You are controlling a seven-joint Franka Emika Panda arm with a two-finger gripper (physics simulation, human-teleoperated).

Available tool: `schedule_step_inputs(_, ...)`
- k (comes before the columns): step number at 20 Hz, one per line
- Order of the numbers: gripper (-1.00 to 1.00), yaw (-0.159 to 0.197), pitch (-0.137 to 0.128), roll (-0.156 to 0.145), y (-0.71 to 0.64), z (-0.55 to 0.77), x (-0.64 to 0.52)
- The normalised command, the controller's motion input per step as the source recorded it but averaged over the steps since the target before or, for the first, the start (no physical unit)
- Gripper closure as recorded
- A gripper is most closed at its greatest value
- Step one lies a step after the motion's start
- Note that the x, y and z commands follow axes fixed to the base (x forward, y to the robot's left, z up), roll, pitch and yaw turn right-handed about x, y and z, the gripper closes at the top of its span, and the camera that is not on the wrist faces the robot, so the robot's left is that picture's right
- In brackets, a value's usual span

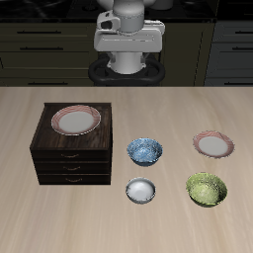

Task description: Stack the blue bowl on the green bowl

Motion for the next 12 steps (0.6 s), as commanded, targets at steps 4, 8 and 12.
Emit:
schedule_step_inputs(4, -1.0, -0.015, 0.004, -0.006, 0.06, -0.04, 0.27)
schedule_step_inputs(8, -1.0, -0.008, -0.012, 0.011, 0.03, 0.0, 0.33)
schedule_step_inputs(12, -1.0, 0.025, -0.017, 0.018, 0.06, 0.0, 0.31)
